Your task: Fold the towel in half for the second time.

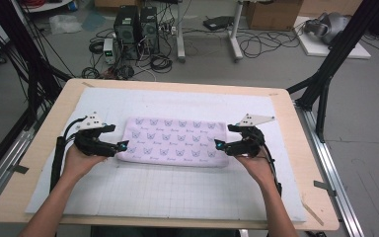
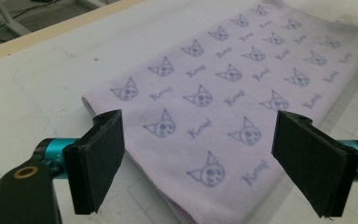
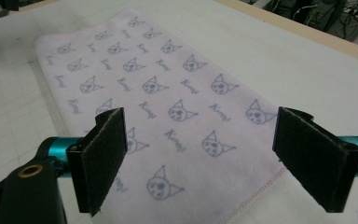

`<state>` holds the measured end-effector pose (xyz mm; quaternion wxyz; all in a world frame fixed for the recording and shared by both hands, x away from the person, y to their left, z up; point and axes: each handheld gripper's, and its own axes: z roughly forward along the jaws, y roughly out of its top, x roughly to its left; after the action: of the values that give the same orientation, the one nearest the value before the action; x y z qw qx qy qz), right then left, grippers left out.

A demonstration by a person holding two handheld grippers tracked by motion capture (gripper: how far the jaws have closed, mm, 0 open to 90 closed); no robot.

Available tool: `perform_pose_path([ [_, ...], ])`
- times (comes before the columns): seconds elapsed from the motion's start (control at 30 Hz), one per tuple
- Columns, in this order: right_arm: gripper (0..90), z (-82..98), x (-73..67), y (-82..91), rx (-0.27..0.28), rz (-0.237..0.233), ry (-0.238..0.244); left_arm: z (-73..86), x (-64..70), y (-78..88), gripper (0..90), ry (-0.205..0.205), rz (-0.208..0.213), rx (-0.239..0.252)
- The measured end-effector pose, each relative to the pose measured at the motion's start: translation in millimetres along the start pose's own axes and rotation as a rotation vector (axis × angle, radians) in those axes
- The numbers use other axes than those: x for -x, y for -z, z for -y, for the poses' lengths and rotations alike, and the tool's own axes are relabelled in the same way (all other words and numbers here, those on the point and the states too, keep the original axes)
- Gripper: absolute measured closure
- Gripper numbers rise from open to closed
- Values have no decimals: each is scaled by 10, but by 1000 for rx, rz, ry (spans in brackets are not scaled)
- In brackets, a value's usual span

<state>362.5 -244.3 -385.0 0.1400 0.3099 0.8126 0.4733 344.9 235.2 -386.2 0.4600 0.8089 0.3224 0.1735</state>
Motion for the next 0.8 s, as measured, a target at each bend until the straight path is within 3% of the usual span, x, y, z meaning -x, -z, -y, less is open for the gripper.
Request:
perform_pose_path([
  [0.17, 129, 69, -18, 71, -1, 12, -5, 46, 29, 82, 154, 0, 0, 3],
  [0.5, 125, 88, -120, 184, -16, 17, 31, 132, 130, 188, 128, 0, 4, 4],
  [0.8, 124, 277, -149, 318, -5, 25, 19, 173, 234, 225, 126, -21, 6, 5],
])
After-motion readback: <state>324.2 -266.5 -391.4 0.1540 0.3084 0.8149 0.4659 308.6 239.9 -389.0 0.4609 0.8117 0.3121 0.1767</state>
